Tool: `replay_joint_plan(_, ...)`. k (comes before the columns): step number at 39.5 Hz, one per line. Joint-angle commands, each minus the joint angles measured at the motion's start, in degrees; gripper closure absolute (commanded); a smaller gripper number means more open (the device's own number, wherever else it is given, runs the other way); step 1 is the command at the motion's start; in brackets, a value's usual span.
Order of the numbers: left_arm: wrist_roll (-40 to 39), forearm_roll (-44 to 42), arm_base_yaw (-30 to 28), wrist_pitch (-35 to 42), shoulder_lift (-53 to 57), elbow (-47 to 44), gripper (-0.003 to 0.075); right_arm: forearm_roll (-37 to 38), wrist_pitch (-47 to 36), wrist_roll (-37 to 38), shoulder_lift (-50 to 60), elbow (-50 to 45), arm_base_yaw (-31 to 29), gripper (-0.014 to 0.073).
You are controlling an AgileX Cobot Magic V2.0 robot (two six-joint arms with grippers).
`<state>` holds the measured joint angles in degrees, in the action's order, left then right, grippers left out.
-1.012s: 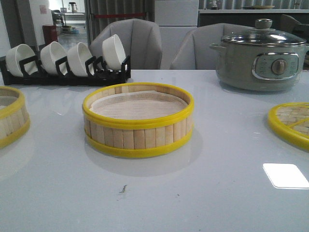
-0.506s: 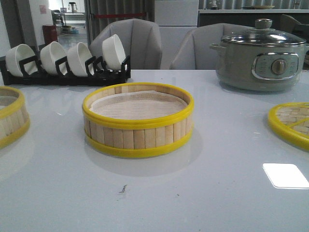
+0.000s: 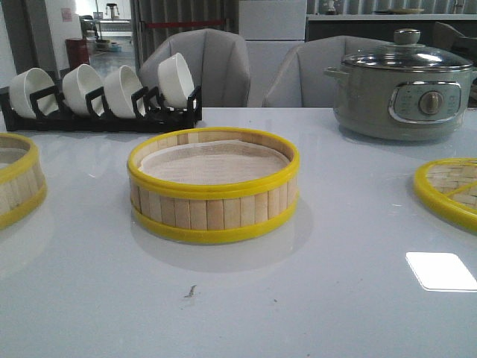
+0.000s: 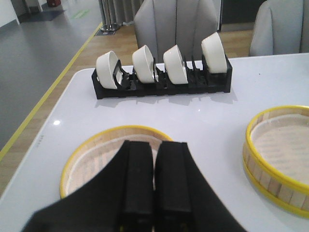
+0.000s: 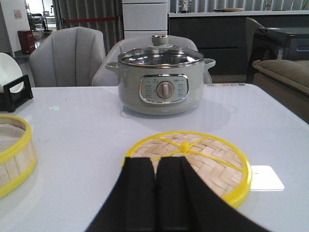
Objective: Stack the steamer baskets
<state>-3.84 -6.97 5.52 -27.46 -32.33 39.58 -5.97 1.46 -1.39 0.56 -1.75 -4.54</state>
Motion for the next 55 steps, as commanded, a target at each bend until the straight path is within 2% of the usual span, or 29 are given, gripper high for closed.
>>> replay_joint_plan(1,-0.58,-0.61,0.02,-4.63,-10.4,15.42,0.0634,-0.2,-4.55,-0.52,1.22,0.85,-0.01,0.0545)
replay_joint_plan(7,-0.58,-0.5,0.02,-16.72,-21.44,30.27,0.0634,-0.2,-4.55,-0.52,1.22,0.85,-0.01,0.0545)
replay_joint_plan(12,-0.58,0.47,0.02,-23.73,-26.55,34.61,0.0634,-0.2,-4.55,-0.52,1.22,0.85,-0.01,0.0545)
replay_joint_plan(24,-0.11,3.78,0.02,-22.82,-30.02,34.21,0.0634,-0.2,-4.55,-0.52,1.22,0.85,-0.01,0.0545)
replay_joint_plan(31,-0.11,0.1,0.02,-21.16,-31.19,34.21,0.0634,-0.2,-4.55,-0.52,1.22,0.85,-0.01,0.0545)
replay_joint_plan(55,-0.11,-0.03,0.02,-17.26,-31.46,34.21,0.0634,-0.2,-4.55,-0.52,1.22,0.85,-0.01,0.0545)
